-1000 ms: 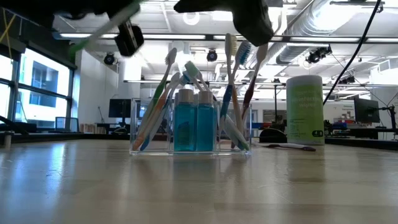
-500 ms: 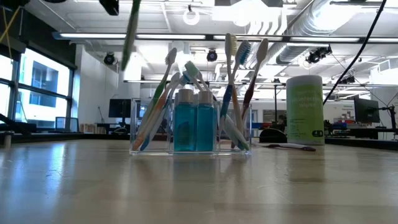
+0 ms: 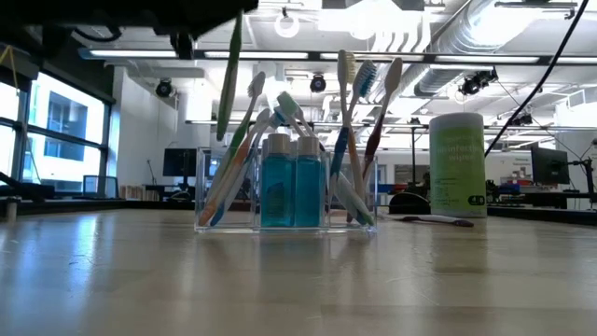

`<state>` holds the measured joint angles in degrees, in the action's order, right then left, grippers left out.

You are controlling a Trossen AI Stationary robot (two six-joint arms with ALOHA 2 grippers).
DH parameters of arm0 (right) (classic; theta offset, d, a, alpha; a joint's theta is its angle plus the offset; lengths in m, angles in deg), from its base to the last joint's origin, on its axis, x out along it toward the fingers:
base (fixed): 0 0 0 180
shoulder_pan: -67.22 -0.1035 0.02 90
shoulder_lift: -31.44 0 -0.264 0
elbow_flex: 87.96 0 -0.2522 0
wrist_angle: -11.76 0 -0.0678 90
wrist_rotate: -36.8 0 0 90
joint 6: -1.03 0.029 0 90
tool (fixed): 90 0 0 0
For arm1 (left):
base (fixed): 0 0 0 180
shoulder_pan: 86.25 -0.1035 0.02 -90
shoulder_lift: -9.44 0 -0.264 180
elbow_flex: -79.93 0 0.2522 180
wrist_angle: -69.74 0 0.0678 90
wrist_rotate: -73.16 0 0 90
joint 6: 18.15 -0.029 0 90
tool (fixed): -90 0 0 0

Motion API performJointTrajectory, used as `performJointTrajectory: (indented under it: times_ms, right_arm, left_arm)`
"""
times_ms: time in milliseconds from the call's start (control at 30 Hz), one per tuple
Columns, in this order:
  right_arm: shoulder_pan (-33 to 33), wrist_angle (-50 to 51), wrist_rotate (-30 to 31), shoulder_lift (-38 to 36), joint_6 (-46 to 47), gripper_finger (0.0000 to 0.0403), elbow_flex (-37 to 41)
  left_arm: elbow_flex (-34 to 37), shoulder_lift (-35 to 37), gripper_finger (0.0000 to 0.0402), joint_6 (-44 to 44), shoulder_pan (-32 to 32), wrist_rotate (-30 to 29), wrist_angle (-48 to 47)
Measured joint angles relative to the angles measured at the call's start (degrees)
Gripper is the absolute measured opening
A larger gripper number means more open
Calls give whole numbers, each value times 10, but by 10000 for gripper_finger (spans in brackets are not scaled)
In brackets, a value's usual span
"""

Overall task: Pick & Place toothbrushing station
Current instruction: Put the green toothbrush into the left side of the transparent organizer

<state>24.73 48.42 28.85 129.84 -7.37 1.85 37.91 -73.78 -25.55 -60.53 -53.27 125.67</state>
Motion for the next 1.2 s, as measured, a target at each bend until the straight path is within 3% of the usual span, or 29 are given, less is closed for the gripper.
performJointTrajectory:
  times_ms: [167, 333, 800, 1000, 1200]
  right_arm:
    - [-10, 104, 3, -4, 136, 150, 0]
    - [-10, 161, 3, -3, 215, 150, 0]
    - [5, 171, 1, -3, 236, 150, 0]
    - [7, 173, 5, -3, 253, 150, 0]
    - [6, 173, 5, -3, 253, 150, 0]
  left_arm:
    - [37, -2, 6, 85, -39, 23, 14]
    - [70, -5, 7, 94, -48, 40, 73]
    - [79, -71, 13, 124, -43, 46, 98]
    - [78, -94, 15, 98, -31, 46, 97]
    - [78, -94, 37, 111, -17, 36, 43]
